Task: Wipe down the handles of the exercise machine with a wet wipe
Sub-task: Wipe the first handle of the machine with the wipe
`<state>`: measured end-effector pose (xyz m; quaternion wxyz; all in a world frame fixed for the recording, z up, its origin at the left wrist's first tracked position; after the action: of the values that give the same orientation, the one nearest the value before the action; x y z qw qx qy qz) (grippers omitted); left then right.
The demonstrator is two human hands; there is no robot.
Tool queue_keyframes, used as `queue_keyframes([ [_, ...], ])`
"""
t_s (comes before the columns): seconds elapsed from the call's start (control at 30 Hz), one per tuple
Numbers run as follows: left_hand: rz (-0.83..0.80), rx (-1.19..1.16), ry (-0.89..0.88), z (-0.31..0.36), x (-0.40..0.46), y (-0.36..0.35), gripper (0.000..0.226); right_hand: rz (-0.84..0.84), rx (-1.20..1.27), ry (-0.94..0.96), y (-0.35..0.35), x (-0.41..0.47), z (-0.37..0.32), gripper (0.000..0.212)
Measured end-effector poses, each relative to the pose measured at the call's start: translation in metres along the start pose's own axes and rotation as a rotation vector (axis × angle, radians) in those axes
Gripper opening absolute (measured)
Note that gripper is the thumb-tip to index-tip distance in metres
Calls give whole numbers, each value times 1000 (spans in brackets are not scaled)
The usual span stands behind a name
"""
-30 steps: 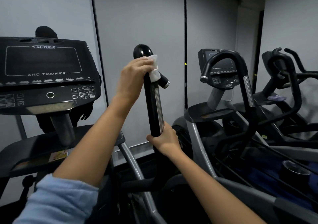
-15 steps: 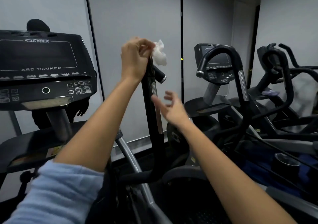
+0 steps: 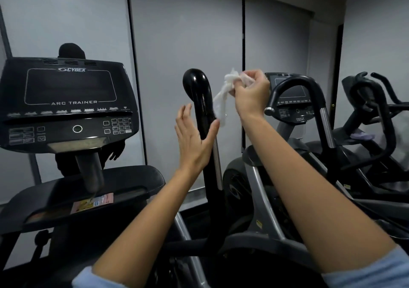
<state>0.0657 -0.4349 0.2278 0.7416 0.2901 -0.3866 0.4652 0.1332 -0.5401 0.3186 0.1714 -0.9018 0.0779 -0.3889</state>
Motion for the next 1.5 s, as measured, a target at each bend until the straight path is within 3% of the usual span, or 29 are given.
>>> queue_keyframes([
  [0.07,-69,-3,131,0,5,-10,85,-65,-70,197,-12,2,-9,3],
  [0.13,-104,-81,221,2,19,-18,86,-268,-93,290,-27,-5,-11,11],
  [0.23,-28,-201,303,3,34,-23,58,-630,-263,355,-44,-21,3,35],
  [0.3,9,-211,324,0,36,-26,44,-690,-307,409,-43,-21,14,37],
  [0.53,57,-210,296,-5,36,-34,38,-494,-443,746,-51,-7,7,25],
  [0.6,67,-197,276,-7,37,-34,38,-478,-429,769,-56,0,4,23],
  [0.67,69,-183,274,-7,37,-34,40,-506,-420,720,-65,12,-3,28],
  [0.77,63,-171,287,-6,37,-34,41,-541,-397,498,-85,40,-7,33],
  [0.87,57,-168,278,-6,35,-34,38,-415,-286,404,-78,44,-9,34],
  [0.97,64,-180,274,-8,36,-34,32,-343,-102,602,-39,6,-10,29],
  [1.1,55,-183,296,-5,37,-34,34,-450,-300,893,-26,-20,15,30],
  [1.23,61,-211,280,-6,35,-33,40,-394,-243,987,-40,-8,10,23],
  [1.3,67,-200,275,-7,36,-34,34,-403,-206,957,-49,0,1,26],
  [1.5,48,-187,282,-4,35,-32,33,-462,-312,533,-90,48,-3,26],
])
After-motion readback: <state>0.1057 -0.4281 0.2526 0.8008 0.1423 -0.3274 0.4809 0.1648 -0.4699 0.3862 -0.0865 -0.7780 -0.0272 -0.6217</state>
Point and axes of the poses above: each hand's wrist, its own x-axis towards the middle knuckle, its own y-axis out of the back of the hand, z = x × y, the point moved 2 cm from there along x, towards the middle knuckle, and after that the axes turned 7 degrees about z, right-handed, at the moved point
